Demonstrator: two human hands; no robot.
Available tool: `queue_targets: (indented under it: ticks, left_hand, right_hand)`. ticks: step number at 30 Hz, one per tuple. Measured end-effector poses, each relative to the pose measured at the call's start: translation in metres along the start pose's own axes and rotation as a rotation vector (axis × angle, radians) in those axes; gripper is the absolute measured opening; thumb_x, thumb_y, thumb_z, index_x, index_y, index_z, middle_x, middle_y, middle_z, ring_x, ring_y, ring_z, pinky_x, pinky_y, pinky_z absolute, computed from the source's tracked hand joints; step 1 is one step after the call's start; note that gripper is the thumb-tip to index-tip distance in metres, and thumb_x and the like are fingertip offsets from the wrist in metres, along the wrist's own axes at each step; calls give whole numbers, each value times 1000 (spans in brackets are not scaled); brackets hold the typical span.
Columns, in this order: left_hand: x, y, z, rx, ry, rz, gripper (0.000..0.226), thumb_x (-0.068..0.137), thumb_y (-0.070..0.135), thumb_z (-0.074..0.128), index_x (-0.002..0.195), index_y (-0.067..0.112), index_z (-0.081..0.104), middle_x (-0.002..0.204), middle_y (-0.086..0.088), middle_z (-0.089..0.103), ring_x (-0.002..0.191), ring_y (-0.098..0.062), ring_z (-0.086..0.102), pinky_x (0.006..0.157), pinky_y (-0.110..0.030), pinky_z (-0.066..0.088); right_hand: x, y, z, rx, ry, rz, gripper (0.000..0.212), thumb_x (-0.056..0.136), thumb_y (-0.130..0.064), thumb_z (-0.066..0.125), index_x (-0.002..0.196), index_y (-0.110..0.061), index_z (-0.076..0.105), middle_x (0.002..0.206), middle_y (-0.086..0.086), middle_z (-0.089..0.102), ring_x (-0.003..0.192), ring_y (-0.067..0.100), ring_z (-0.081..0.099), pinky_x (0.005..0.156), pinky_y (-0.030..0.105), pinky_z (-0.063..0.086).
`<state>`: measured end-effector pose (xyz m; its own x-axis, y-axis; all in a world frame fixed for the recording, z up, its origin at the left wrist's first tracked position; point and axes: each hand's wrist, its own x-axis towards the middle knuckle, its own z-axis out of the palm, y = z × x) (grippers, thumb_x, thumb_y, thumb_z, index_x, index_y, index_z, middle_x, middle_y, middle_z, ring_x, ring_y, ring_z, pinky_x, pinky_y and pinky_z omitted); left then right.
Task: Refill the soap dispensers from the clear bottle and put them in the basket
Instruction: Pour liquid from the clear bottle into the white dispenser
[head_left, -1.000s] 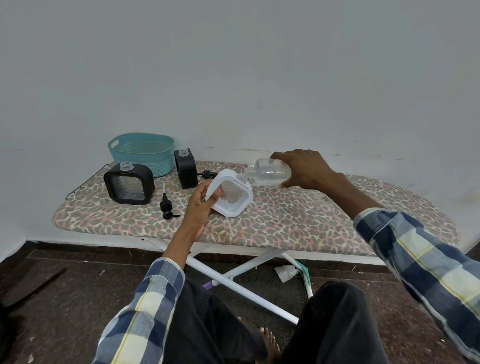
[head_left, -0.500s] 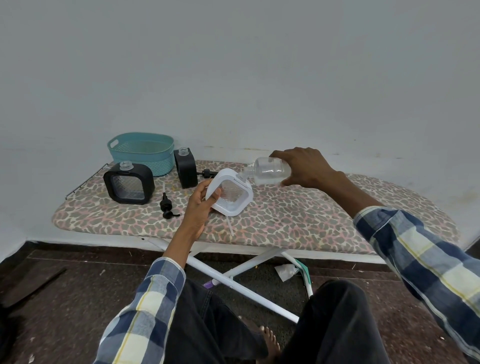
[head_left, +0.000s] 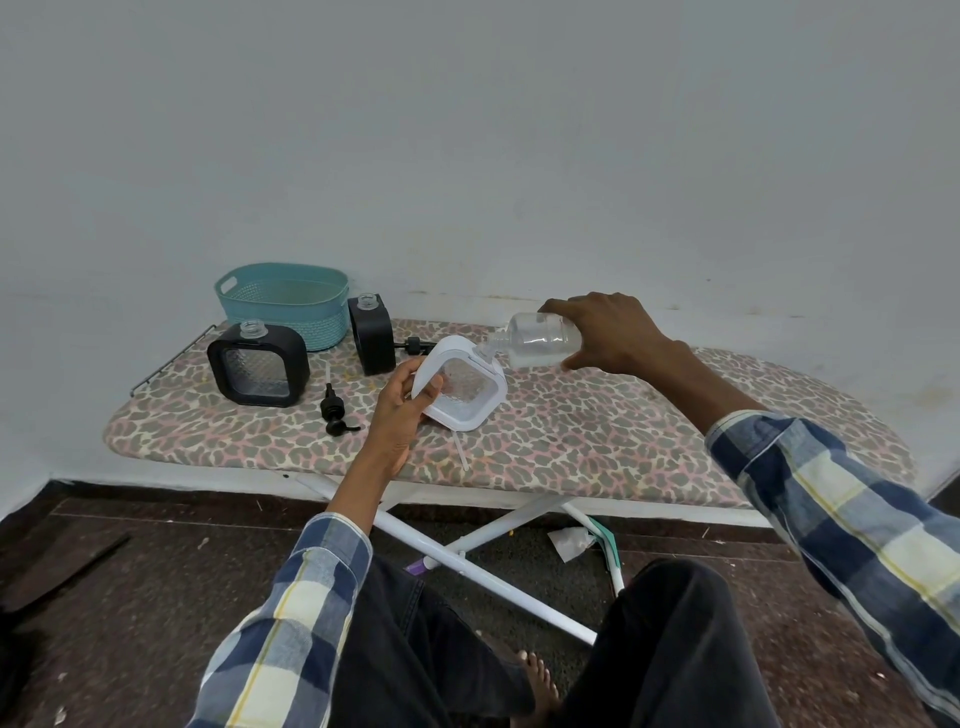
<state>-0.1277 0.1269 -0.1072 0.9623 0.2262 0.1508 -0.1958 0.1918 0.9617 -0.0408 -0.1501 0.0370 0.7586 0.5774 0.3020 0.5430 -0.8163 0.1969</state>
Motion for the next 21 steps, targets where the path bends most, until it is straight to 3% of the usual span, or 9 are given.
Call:
queue_targets:
  ticks: [11,15,21]
  left_hand:
    - [-2,2,2,-22,6,-12,38,102,18,68,140,12,60,117,-5,73,112,-30,69,68,-44,67]
    - [0,1,1,-13,4,-16,41,102,19,69,141,14,60,132,-18,68,121,-43,66,69,-46,67]
    - [-1,1,1,-7,-5,-15,43,100,21,70,141,14,59,135,-21,66,123,-44,65,67,-44,67]
  right_hand:
    - [0,0,-1,3,-1,-2,73,76,-47,89,139,-37,55,110,-4,74,97,26,67,70,33,41]
    - [0,-1,-1,-7,0,-2,72,76,-46,89,139,-37,54,110,-5,74,98,27,66,70,34,42]
    - [-1,0,-2,-8,1,0,73,78,-46,88,141,-37,54,112,-4,74,100,26,66,73,35,43]
